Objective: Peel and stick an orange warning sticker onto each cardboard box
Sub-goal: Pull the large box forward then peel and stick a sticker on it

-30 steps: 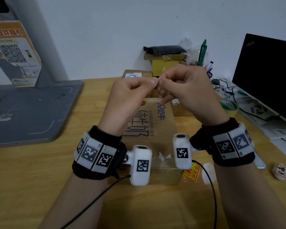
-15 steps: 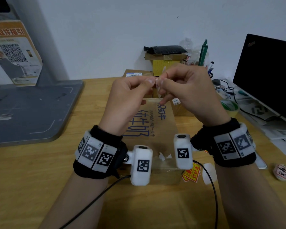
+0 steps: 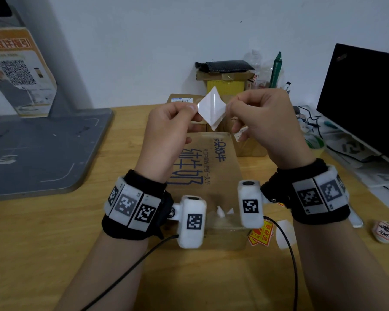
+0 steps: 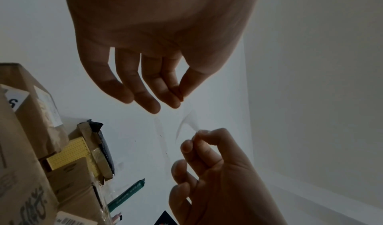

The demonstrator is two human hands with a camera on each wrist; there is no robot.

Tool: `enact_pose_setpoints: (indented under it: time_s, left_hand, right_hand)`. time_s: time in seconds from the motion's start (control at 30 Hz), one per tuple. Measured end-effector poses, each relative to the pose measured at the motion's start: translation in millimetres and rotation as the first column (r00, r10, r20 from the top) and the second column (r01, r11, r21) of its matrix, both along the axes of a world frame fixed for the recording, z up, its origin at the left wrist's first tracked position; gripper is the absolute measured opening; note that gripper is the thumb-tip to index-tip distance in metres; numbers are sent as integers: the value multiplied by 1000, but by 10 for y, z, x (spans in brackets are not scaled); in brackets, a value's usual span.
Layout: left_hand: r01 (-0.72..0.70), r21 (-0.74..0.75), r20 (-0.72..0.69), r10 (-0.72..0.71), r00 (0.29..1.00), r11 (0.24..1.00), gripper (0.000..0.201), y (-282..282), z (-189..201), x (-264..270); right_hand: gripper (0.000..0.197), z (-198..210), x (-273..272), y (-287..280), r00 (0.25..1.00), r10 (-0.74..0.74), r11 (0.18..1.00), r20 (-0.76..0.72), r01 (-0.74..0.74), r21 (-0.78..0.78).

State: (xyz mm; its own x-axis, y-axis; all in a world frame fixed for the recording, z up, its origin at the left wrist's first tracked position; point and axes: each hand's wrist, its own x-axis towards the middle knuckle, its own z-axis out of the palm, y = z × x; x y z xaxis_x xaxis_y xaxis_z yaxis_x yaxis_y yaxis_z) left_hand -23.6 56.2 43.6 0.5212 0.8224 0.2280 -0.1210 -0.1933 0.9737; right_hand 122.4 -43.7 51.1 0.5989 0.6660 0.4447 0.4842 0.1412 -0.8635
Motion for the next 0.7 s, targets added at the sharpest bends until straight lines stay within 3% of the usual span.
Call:
enact_pose_setpoints:
  time_s: [0.4,0.7]
  left_hand:
    - [-17,-49,-24,16,1000,999,25,43,-49,-89]
    - [3,-106,-100,-14,995,994,19,-195,-38,-265]
  right_hand:
    - [17,-44,-100,-221,989,-124,992,-82,121,-47]
    - [19,-262,2,-563,924,-374,907,-83,346,-238]
